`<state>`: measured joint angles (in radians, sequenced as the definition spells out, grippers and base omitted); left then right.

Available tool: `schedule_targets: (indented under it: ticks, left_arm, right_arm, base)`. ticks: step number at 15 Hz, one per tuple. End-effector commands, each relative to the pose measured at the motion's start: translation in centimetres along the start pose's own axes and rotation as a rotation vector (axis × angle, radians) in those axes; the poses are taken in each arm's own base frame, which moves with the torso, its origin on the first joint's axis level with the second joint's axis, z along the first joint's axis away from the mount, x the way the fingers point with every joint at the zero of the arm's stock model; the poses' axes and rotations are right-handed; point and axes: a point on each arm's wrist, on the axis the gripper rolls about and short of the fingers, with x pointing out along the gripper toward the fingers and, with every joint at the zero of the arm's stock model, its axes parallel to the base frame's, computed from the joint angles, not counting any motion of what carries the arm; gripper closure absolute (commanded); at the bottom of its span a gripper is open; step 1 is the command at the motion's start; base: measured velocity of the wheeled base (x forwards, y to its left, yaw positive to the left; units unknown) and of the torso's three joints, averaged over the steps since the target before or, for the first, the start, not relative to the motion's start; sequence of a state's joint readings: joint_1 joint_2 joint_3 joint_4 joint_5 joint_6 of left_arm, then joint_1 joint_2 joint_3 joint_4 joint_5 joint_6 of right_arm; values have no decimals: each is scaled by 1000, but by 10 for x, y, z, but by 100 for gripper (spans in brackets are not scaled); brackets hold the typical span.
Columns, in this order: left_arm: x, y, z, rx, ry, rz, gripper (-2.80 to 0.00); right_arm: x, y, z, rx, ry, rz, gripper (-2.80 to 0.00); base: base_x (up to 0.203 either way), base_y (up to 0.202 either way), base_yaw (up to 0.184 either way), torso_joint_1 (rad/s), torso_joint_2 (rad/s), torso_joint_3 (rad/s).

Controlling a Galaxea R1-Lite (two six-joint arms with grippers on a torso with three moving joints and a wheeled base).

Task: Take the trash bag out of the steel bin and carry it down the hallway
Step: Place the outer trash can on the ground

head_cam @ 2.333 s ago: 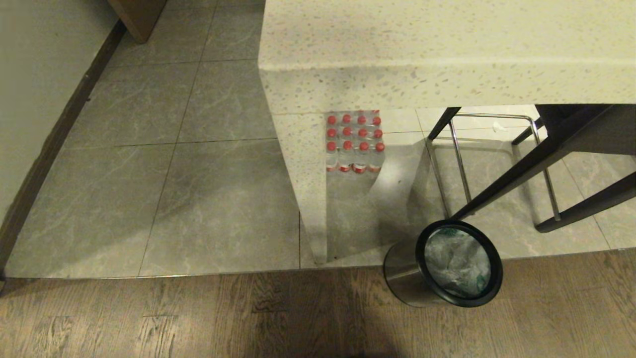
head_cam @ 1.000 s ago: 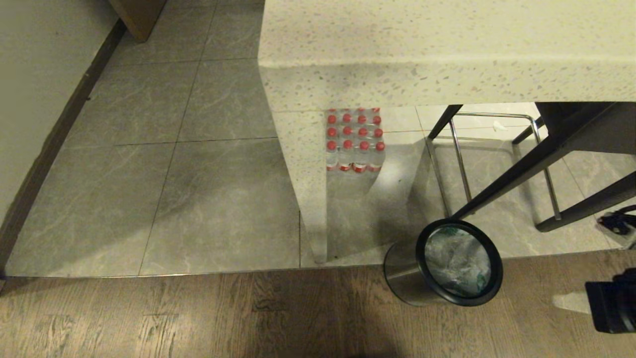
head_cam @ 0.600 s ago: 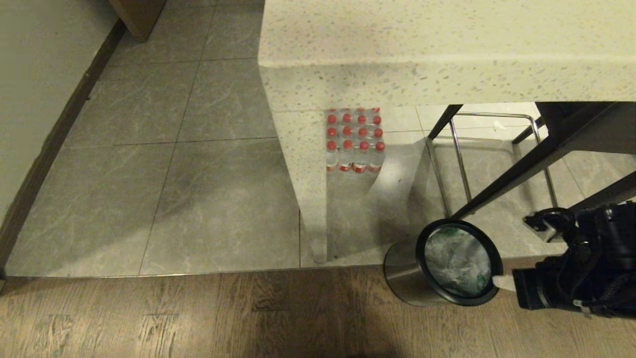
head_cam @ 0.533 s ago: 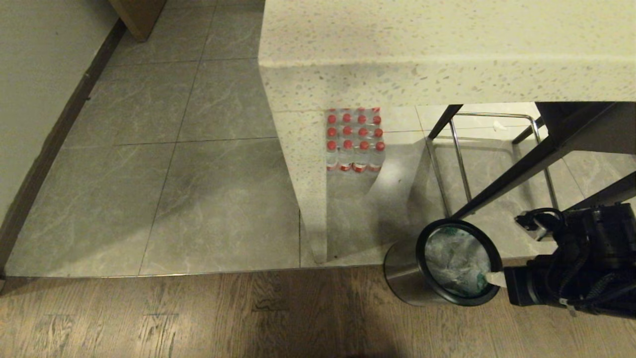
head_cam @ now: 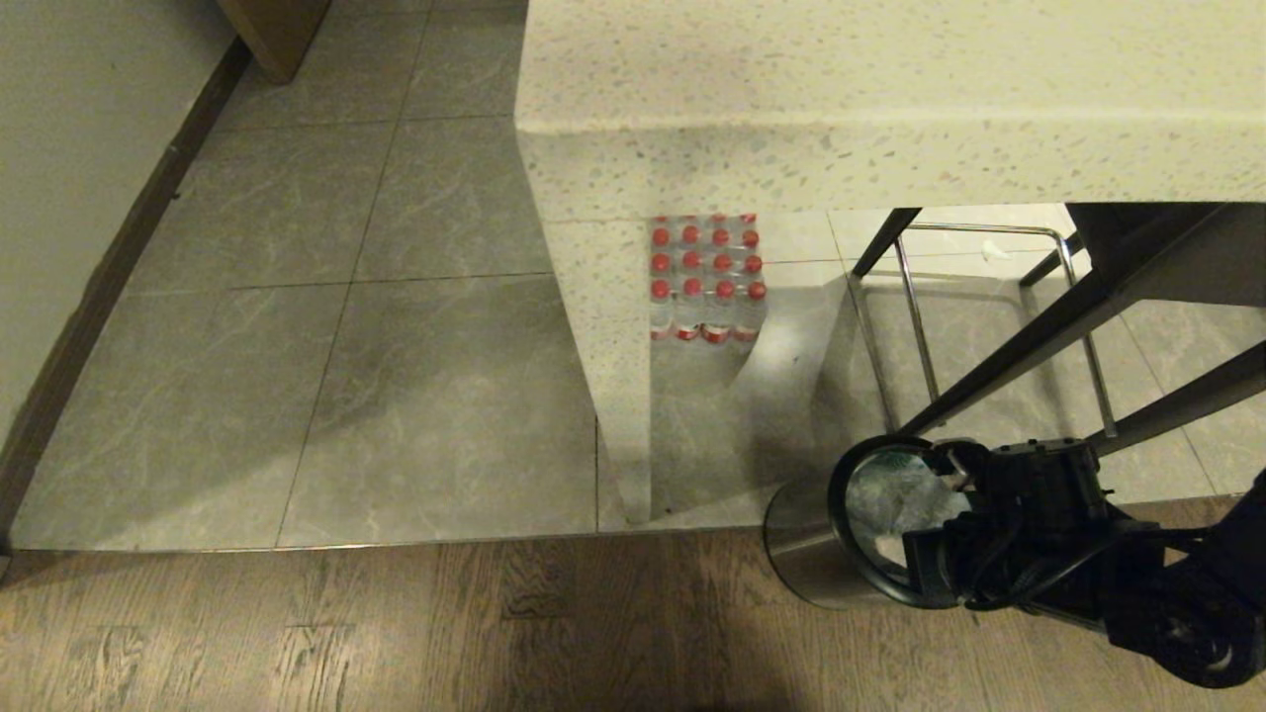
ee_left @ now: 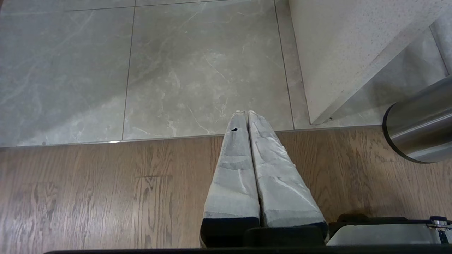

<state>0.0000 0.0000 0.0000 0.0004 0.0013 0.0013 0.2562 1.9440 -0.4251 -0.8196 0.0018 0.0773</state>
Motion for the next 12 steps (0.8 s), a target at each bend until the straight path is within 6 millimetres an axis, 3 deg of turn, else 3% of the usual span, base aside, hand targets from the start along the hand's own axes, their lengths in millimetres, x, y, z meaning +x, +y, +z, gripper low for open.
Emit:
schedule_targets:
  ticks: [1,5,12]
  left_arm:
    - [0,0,0,0,0,0,0]
    - [0,0,0,0,0,0,0]
    - [0,0,0,0,1,0,0]
  right_arm:
    - [20,3,-13,-10,35,7,-280]
    - [50,10,-22,-26,-9,-51,-280]
    - [96,20,-21,-12,-134,-84,-280]
  base:
    - [0,0,0,0,0,0]
    - [0,0,0,0,0,0]
    - [0,0,0,0,0,0]
